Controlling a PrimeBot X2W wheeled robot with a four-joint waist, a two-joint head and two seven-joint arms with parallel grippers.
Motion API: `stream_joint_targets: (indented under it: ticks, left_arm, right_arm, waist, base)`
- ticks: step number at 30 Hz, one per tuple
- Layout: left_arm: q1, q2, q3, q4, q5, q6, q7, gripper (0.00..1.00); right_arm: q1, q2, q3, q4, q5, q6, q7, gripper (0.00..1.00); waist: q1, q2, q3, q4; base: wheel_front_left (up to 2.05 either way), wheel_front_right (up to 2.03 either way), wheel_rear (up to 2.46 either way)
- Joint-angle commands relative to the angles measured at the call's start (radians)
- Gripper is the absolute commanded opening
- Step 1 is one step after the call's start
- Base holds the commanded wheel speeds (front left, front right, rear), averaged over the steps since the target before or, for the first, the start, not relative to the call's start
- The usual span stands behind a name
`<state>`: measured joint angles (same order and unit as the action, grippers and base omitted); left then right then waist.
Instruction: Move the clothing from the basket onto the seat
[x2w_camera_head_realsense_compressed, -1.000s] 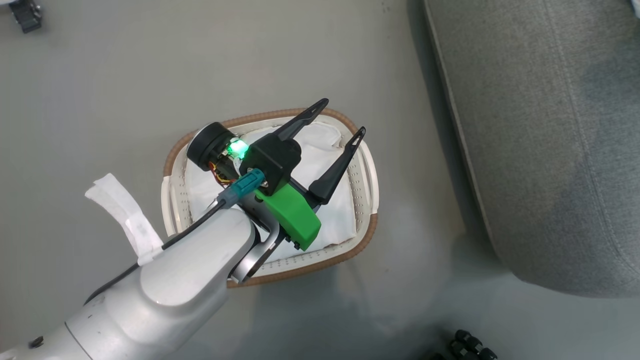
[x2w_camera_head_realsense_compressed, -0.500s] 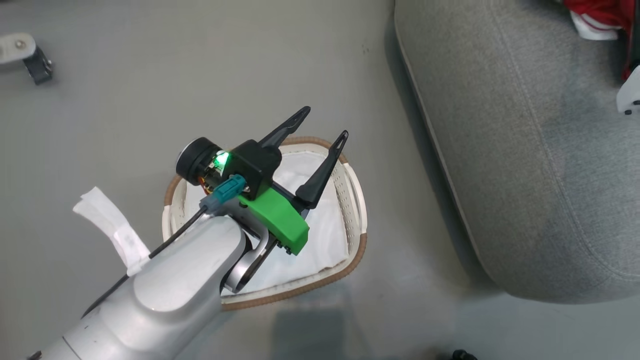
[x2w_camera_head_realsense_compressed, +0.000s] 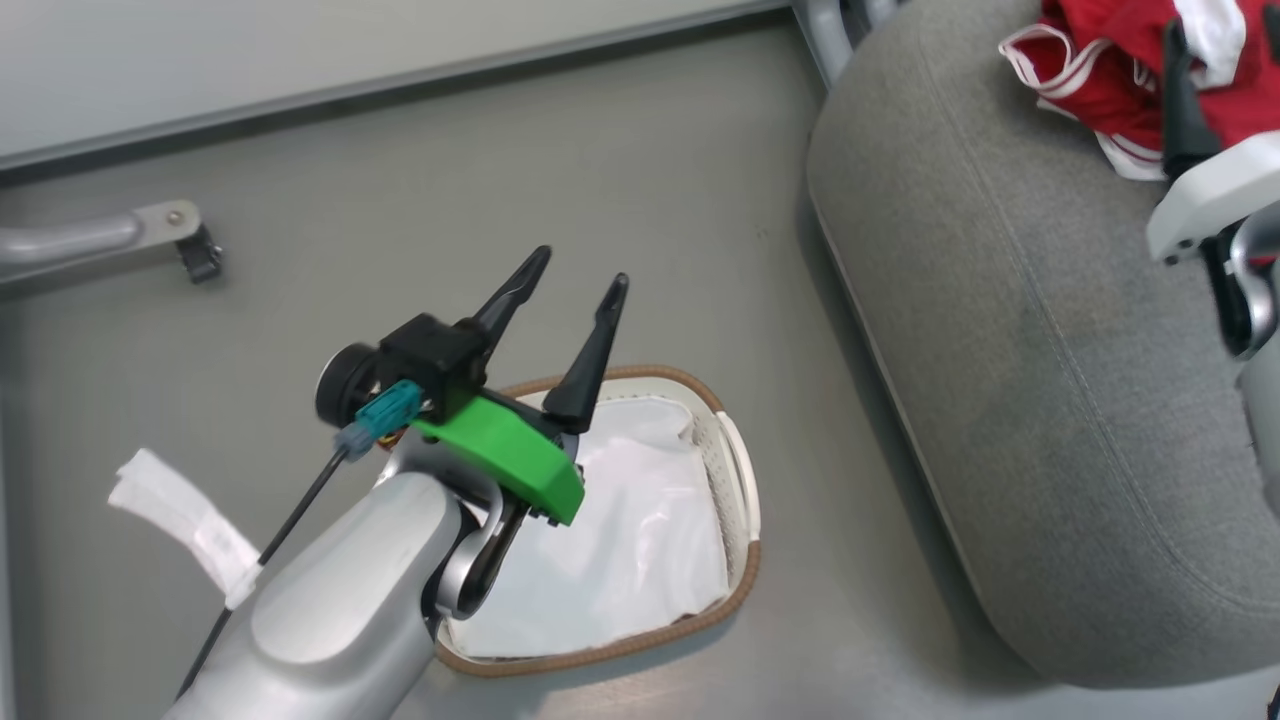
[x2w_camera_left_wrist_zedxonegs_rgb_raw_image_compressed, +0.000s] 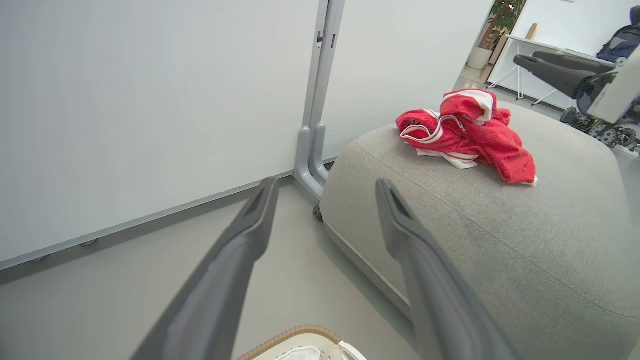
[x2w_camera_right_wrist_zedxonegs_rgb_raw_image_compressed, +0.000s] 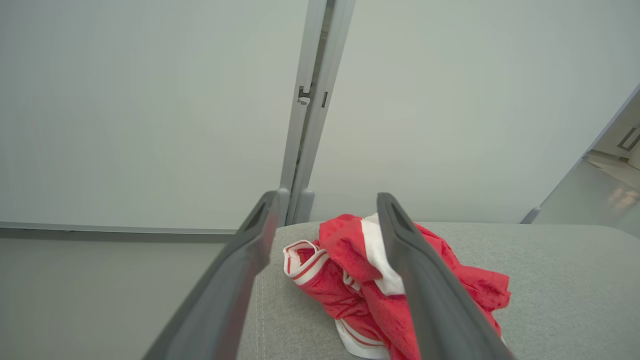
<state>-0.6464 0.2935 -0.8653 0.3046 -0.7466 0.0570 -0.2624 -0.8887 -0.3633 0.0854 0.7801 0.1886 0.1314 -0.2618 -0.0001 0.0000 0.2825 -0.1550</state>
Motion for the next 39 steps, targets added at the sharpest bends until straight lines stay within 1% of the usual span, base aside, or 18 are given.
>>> stream_joint_targets:
  ticks: [1,5,8,14,18,20,25,31,39]
  left_arm:
    - [0.04,-0.001,0.026,-0.002,0.009,0.008,-0.003,1.0]
    - [0.119,0.002,0.116,-0.016,0.035,0.014,-0.002,1.0]
    - [0.186,0.0,0.188,-0.025,0.054,0.014,-0.002,1.0]
    - [0.304,-0.01,0.322,-0.046,0.114,0.007,-0.002,1.0]
    - [0.389,-0.02,0.412,-0.074,0.162,0.016,-0.002,1.0]
    - [0.434,-0.03,0.458,-0.092,0.176,0.012,-0.002,1.0]
    - [0.537,-0.053,0.553,-0.123,0.216,0.003,-0.002,1.0]
    - [0.632,-0.089,0.645,-0.134,0.248,-0.018,-0.002,1.0]
    - [0.7,-0.14,0.718,-0.126,0.301,-0.048,-0.002,1.0]
  right_arm:
    - [0.033,0.012,-0.001,-0.012,0.007,-0.001,-0.004,1.0]
    - [0.103,0.055,-0.005,-0.062,-0.002,-0.001,-0.004,1.0]
    - [0.171,0.093,-0.033,-0.12,-0.008,-0.001,-0.004,1.0]
    - [0.317,0.191,-0.086,-0.236,-0.045,-0.001,-0.004,1.0]
    - [0.413,0.25,-0.098,-0.312,-0.088,-0.001,-0.004,1.0]
    - [0.462,0.273,-0.099,-0.346,-0.097,-0.001,-0.004,1.0]
    - [0.581,0.305,-0.108,-0.421,-0.107,-0.001,-0.004,1.0]
    - [0.696,0.31,-0.098,-0.489,-0.064,-0.001,-0.004,1.0]
    - [0.783,0.311,-0.057,-0.528,-0.029,-0.001,-0.005,1.0]
  waist:
    - [0.0001,0.0,-0.074,0.069]
    - [0.0001,0.0,-0.106,0.107]
    - [0.0001,0.0,-0.124,0.132]
    - [0.0001,0.0,-0.149,0.162]
    - [0.0001,0.0,-0.165,0.172]
    - [0.0001,0.0,-0.17,0.177]
    - [0.0001,0.0,-0.181,0.183]
    - [0.0001,0.0,-0.192,0.187]
    - [0.0001,0.0,-0.212,0.179]
  base:
    - [0.0,0.0,0.0]
    - [0.0,0.0,0.0]
    - [0.0,0.0,0.0]
    - [0.0,0.0,0.0]
    - [0.0,0.0,0.0]
    - [0.0,0.0,0.0]
    - [0.0,0.0,0.0]
    - [0.0,0.0,0.0]
    - [0.0,0.0,0.0]
